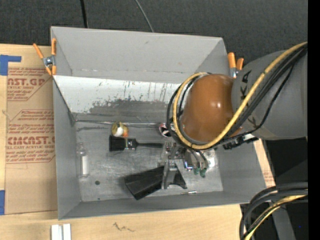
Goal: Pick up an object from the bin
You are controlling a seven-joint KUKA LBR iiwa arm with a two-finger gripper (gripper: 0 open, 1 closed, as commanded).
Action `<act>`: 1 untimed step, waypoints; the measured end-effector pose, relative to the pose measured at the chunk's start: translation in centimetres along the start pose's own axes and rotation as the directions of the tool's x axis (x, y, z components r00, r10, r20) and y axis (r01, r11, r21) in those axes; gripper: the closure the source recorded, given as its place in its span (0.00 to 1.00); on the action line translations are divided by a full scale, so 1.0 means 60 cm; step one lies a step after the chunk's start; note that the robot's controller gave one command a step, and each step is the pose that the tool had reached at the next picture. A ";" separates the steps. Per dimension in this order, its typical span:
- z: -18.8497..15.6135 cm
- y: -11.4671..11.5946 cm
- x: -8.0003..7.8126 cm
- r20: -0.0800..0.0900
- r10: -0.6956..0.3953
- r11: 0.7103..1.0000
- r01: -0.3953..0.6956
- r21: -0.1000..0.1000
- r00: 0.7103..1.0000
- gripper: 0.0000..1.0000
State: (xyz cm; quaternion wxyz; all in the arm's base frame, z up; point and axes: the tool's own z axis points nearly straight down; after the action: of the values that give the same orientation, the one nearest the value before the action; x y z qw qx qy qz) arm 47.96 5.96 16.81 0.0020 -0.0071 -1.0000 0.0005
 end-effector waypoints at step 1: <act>0.008 0.001 -0.032 0.001 0.022 1.000 -0.022 -0.001 1.000 1.00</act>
Offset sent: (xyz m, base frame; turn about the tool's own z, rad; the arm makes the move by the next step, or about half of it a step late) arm 0.0035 0.0066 0.0343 0.0444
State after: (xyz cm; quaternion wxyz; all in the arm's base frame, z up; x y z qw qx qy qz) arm 49.87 6.01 16.31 0.0016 -0.0180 -0.9998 0.0002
